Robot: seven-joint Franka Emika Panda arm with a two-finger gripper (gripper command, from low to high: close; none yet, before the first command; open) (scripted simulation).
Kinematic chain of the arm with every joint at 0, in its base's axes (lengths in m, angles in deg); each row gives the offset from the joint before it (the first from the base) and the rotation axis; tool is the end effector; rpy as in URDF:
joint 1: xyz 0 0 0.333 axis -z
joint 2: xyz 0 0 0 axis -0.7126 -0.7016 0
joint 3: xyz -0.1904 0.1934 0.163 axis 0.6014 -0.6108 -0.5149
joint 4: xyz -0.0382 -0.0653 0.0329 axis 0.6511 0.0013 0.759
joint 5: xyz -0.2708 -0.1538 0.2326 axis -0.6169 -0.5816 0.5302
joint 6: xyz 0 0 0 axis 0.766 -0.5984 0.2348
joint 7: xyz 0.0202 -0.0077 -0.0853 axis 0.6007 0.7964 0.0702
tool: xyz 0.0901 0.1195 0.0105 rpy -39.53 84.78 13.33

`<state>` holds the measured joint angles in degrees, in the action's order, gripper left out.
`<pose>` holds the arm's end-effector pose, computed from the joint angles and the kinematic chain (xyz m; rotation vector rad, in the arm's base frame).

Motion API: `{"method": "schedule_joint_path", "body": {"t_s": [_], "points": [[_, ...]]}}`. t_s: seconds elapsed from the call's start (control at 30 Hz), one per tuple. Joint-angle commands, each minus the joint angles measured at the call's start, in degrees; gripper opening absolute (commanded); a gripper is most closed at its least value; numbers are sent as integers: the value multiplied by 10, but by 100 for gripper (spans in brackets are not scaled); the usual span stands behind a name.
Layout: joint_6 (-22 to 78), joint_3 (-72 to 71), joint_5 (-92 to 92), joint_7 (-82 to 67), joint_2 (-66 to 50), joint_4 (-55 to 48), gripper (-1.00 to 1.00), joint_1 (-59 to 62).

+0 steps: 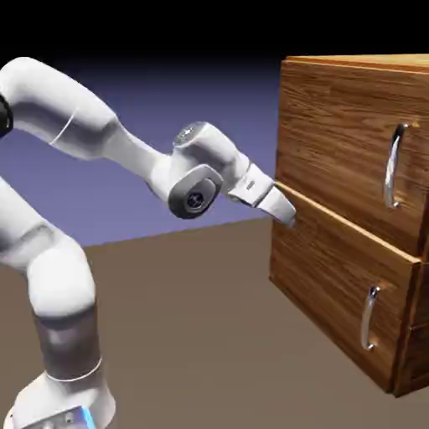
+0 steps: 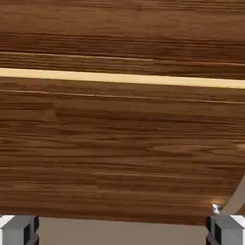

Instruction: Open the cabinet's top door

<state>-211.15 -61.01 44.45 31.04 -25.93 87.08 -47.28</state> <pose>0.4182 0.0080 0.4404 -2.5136 0.8661 -1.0794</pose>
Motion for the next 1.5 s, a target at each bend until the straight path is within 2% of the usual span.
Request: {"method": "schedule_joint_path", "body": {"t_s": [0.0,1.47], "points": [[0,11,-25,-9,3,-6,0,-10],[21,479,-1121,-426,156,-265,0,-428]]}}
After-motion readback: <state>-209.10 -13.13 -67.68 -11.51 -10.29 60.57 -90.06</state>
